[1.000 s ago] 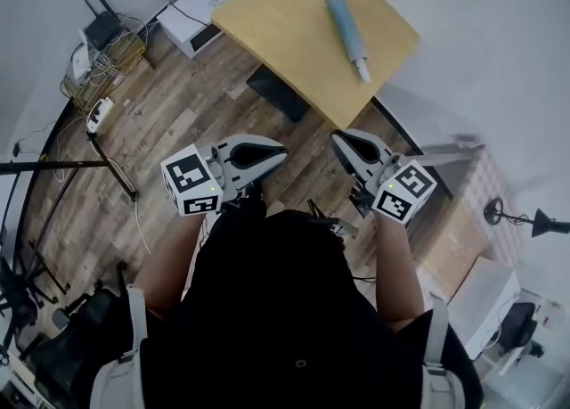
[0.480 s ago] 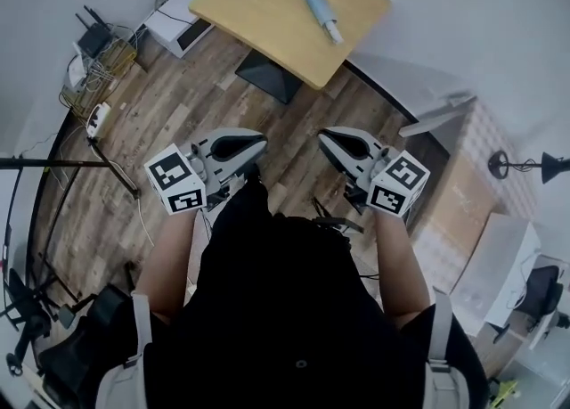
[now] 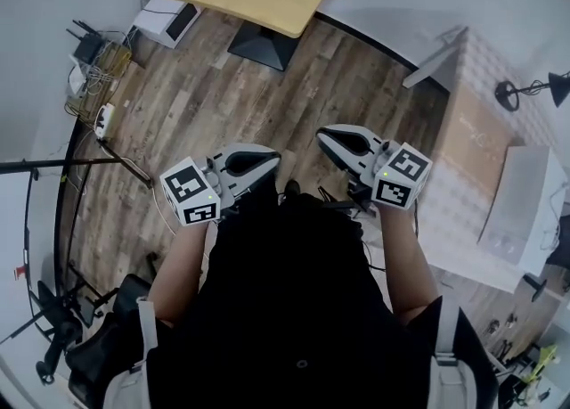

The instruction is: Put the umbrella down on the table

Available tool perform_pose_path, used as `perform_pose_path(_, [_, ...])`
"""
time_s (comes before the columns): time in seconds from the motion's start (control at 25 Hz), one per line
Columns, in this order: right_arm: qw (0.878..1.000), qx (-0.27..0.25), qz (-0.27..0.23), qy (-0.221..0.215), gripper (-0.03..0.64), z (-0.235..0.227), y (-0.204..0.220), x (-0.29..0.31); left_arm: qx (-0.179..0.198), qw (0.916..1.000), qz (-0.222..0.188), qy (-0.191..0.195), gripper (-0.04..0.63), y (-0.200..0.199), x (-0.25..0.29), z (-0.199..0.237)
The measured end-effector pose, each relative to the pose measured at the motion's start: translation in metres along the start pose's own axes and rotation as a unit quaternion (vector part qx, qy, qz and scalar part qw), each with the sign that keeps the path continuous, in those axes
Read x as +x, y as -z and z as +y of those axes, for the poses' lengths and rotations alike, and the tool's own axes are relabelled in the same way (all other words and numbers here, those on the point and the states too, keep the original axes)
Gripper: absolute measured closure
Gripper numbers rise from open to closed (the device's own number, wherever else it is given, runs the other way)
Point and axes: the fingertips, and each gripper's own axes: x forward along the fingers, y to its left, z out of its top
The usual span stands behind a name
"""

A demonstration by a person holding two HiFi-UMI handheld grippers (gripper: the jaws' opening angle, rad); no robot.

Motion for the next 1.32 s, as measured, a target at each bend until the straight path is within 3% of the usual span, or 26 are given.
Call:
perform_pose_path(0.16, [1.000,-0.009,-0.015,-0.003,0.597,0.015,-0.001,-0.010,0.000,1.0000,-0.003,0.000,0.583,-0.002,-0.002,-0.009])
perform_pose_path(0.64, [0.998,-0.048,-0.030,-0.023,0.598,0.038,-0.017,-0.003,0.031,0.9971,0.049,0.049,0.583,-0.010,0.003,-0.030])
perform_pose_path(1.32, [0.998,-0.025,-0.052,-0.001,0.598,0.000,-0.011,-0.041,0.054,0.9953,0.069,0.043,0.583,-0.001,0.044,-0.024])
